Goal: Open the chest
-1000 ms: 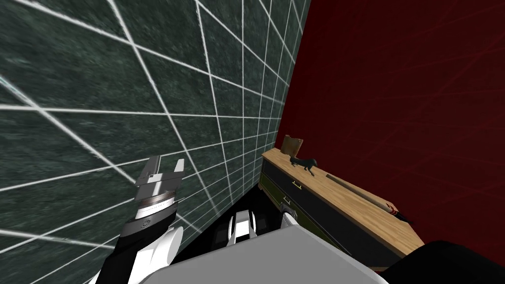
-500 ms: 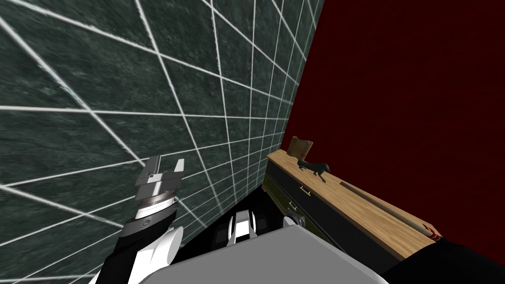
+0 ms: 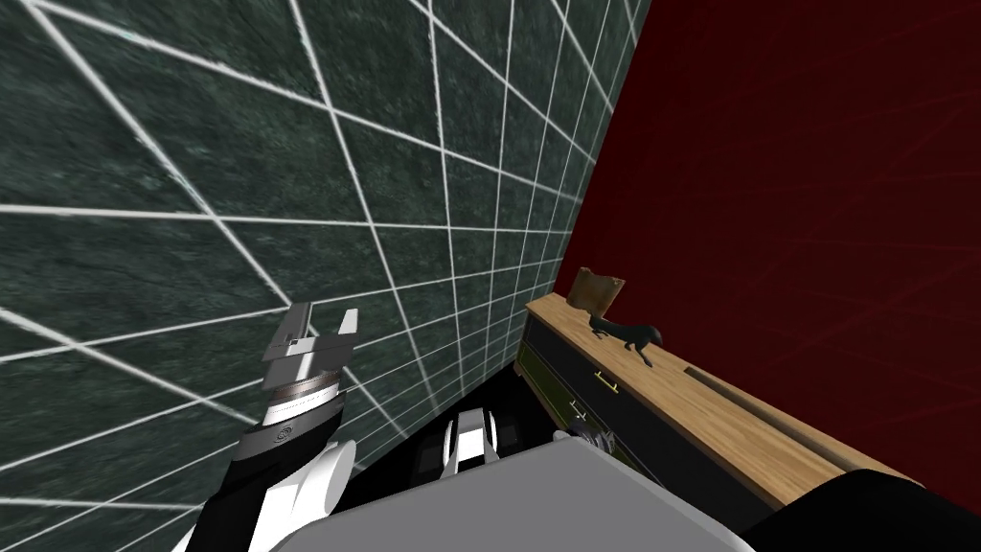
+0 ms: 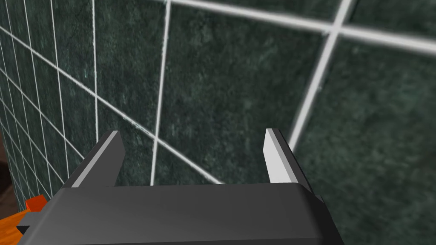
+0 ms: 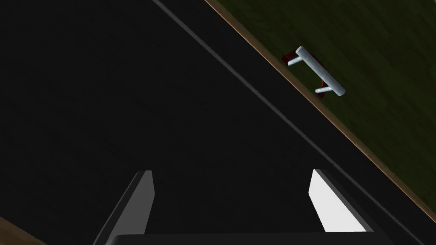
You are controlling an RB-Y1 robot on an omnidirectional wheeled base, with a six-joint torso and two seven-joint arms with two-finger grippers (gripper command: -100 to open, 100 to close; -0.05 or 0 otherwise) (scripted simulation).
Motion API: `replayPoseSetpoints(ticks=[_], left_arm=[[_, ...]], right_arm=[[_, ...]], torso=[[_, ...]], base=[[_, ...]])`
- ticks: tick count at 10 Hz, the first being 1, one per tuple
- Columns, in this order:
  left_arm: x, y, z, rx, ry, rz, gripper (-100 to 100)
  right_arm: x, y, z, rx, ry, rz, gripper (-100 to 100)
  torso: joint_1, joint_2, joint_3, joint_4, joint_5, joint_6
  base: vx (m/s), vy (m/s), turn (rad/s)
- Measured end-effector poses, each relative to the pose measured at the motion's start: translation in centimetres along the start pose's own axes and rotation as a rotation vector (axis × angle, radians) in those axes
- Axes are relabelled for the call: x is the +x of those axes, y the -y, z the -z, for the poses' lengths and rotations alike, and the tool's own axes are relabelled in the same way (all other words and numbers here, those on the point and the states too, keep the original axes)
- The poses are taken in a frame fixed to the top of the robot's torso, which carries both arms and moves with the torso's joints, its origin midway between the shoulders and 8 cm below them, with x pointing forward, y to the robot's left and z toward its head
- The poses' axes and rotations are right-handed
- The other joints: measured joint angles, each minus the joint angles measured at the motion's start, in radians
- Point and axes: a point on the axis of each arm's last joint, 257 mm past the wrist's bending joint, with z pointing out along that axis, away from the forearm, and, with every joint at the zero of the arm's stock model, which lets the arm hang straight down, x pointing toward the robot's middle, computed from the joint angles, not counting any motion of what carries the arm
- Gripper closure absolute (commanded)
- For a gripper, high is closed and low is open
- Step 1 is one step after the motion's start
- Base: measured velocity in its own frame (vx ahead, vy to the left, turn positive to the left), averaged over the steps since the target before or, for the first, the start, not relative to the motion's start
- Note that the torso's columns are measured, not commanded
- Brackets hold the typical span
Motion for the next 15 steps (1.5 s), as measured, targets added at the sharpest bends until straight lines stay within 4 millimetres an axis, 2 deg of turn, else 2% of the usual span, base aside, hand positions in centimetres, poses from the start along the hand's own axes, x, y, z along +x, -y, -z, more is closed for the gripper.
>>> replayPoseSetpoints(ticks=[3, 9, 13, 15], left_arm=[[0.0, 0.0, 0.0, 0.000, 0.000, 0.000, 0], [0.0, 0.0, 0.0, 0.000, 0.000, 0.000, 0], [0.0, 0.0, 0.0, 0.000, 0.000, 0.000, 0], [0.0, 0.0, 0.0, 0.000, 0.000, 0.000, 0]], right_arm=[[0.3, 3.0, -0.8, 0.112, 0.045, 0.086, -100], [-0.6, 8.6, -1.1, 0.299, 0.132, 0.225, -100], [-1.5, 12.6, -0.8, 0.430, 0.209, 0.334, -100], [-1.8, 13.7, -0.5, 0.471, 0.237, 0.368, -100]], torso=[[0.000, 0.000, 0.000, 0.000, 0.000, 0.000], [0.001, 0.000, 0.000, 0.000, 0.000, 0.000], [0.000, -0.001, 0.000, 0.000, 0.000, 0.000], [0.001, 0.000, 0.000, 0.000, 0.000, 0.000]], base=[[0.027, 0.003, 0.087], [0.029, 0.004, 0.093], [0.033, -0.007, 0.061], [0.028, -0.005, 0.074]])
